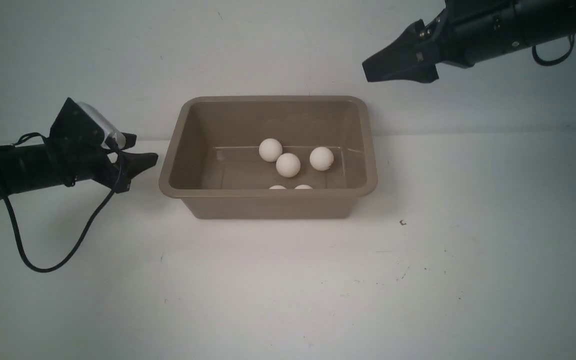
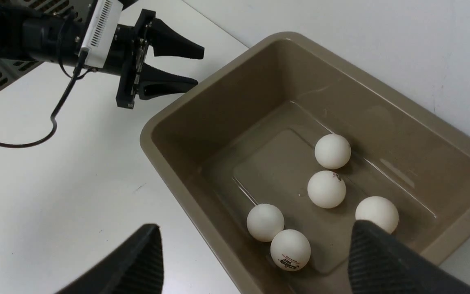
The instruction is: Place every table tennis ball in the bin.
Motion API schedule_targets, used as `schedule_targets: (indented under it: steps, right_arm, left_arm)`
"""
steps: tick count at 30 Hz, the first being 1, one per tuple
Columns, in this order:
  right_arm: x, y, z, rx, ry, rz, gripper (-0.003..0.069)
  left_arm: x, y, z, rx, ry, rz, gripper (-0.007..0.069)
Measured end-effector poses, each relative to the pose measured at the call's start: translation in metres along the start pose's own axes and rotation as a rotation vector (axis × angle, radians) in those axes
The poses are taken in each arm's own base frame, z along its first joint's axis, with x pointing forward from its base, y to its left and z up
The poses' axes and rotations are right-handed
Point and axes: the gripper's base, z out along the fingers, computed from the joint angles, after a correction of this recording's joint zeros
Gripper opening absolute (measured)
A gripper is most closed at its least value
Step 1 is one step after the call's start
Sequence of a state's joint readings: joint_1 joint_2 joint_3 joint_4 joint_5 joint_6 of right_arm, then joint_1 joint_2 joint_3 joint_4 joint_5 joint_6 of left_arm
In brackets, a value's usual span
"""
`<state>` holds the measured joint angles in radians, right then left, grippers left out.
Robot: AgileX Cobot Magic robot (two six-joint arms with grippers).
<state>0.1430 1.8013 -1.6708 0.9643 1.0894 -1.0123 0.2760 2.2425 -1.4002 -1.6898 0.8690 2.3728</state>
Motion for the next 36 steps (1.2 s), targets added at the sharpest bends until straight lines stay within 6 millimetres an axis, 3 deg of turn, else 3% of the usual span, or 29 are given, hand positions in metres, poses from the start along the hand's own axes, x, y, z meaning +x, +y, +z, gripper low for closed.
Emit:
schedule_targets:
  steps: [7,15,22,31,36]
  right_arm:
    - [0.000,0.000,0.000,0.001,0.001,0.011,0.0547]
    - [0.004,-0.003,0.000,0.029,0.046,-0.018,0.0547]
    - [0.005,-0.003,-0.002,0.050,0.065,-0.029,0.0547]
    - [-0.002,0.001,-0.011,0.079,0.032,-0.041,0.0547]
    - [-0.003,0.000,-0.011,0.089,0.025,-0.030,0.0547]
  left_arm:
    - [-0.006,0.002,0.000,0.009,-0.027,-0.011,0.0447]
    - [-0.015,-0.013,0.014,0.064,-0.045,-0.009,0.0447]
    - [-0.020,-0.014,0.016,0.081,-0.059,-0.065,0.0447]
    - [-0.034,-0.007,0.015,0.090,-0.105,-0.069,0.0447]
    - [-0.031,0.007,0.006,0.031,-0.087,-0.088,0.0447]
